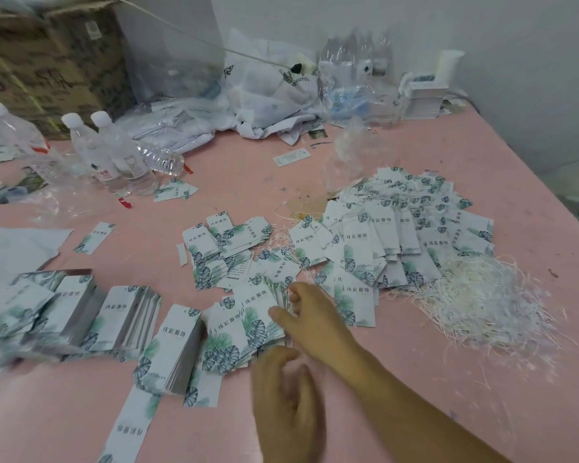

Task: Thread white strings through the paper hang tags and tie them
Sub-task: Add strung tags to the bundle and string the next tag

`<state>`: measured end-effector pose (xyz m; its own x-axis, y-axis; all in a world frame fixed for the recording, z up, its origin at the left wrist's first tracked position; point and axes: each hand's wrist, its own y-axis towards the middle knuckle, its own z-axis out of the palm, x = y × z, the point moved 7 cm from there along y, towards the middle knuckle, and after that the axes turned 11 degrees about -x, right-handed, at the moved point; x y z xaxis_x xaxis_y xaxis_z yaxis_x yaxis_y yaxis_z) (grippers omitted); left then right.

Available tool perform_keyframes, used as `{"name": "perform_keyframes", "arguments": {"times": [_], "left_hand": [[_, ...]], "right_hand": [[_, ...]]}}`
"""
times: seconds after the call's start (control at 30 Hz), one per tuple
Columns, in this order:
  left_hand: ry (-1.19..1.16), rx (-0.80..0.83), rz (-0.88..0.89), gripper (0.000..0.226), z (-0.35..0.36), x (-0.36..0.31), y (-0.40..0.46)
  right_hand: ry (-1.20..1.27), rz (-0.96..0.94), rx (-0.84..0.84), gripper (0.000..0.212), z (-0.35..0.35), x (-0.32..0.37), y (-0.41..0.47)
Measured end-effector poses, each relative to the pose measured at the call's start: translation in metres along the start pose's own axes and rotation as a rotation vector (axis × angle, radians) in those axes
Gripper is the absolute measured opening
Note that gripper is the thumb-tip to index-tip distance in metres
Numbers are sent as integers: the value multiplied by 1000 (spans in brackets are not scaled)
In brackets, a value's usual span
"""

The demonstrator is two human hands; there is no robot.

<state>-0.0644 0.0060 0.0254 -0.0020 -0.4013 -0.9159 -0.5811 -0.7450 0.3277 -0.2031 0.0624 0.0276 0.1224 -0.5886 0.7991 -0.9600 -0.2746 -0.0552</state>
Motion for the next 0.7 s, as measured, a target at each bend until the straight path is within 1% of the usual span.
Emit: {"name": "perform_keyframes", "arguments": {"times": [0.03,0.07,0.1,0.13,0.2,0.27,0.3,0.4,0.47,0.6,0.7], "left_hand": [[48,-93,62,27,-13,-5,10],[119,-164,76,34,-24,-5,22],[212,-194,41,42,-32,-3,34],[309,-170,-24,47,-36,3,45],[459,-42,-148,48,-31,16,58],[542,60,-173,40,-24,23,63],[566,79,-162,36,-23,24,66],[542,91,-125,30,-20,23,69],[527,144,-131,34,-11,24,65],[491,218,-143,38,11,23,52],[430,276,-120,41,29,15,41]], "right_hand": [[-22,-4,-6,66,5,4,2],[-46,-8,-9,67,9,7,3],[-72,-14,-11,69,13,11,4],[-99,-21,-14,70,16,14,4],[-159,-46,-37,66,20,17,3],[-183,-49,-46,63,22,15,1],[-185,-45,-50,63,22,14,0],[-174,-26,-81,62,22,10,-3],[-117,3,-98,61,18,5,-5],[20,52,-129,68,-4,-12,-12],[36,90,-170,64,-29,-31,-19]]}}
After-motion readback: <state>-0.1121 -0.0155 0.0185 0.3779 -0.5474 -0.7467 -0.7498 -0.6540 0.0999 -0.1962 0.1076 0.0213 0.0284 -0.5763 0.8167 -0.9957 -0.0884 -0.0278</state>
